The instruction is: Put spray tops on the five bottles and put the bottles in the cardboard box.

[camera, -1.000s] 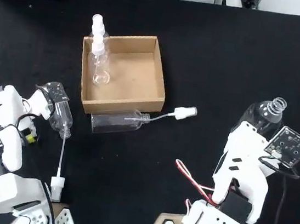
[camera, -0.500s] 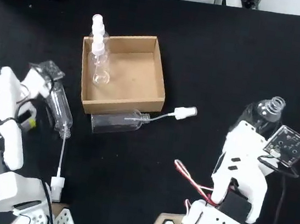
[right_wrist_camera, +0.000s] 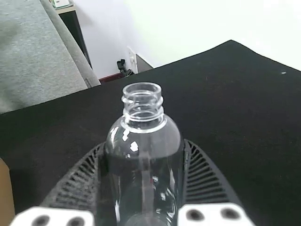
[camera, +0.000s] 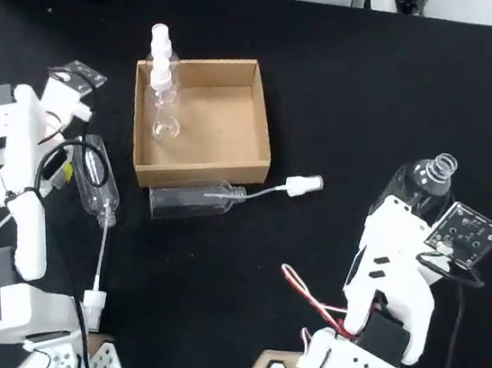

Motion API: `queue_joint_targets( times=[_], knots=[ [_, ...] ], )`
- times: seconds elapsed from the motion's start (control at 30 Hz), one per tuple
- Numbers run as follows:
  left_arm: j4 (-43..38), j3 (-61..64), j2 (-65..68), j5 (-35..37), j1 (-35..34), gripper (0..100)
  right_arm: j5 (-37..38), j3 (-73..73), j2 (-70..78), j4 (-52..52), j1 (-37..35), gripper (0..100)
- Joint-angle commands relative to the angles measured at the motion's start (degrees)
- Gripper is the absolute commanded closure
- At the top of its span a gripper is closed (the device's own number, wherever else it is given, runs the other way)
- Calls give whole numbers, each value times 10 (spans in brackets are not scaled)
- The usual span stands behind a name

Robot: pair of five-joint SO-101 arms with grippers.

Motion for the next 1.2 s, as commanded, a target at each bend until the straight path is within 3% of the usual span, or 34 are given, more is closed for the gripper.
queue_joint_targets(
  times=[0.0, 0.23, 0.77, 1.17],
  knots=[
    [30, -36, -11, 50, 3, 971, 6, -5, -12, -15, -13, 928],
    [93, -76, -11, 62, 4, 971, 6, -5, -12, -18, -13, 928],
    [113, -189, -11, 317, 4, 972, 6, 4, -12, -18, -38, 928],
    [117, -254, -17, 427, 3, 972, 6, 5, -12, -18, -38, 928]
  ],
)
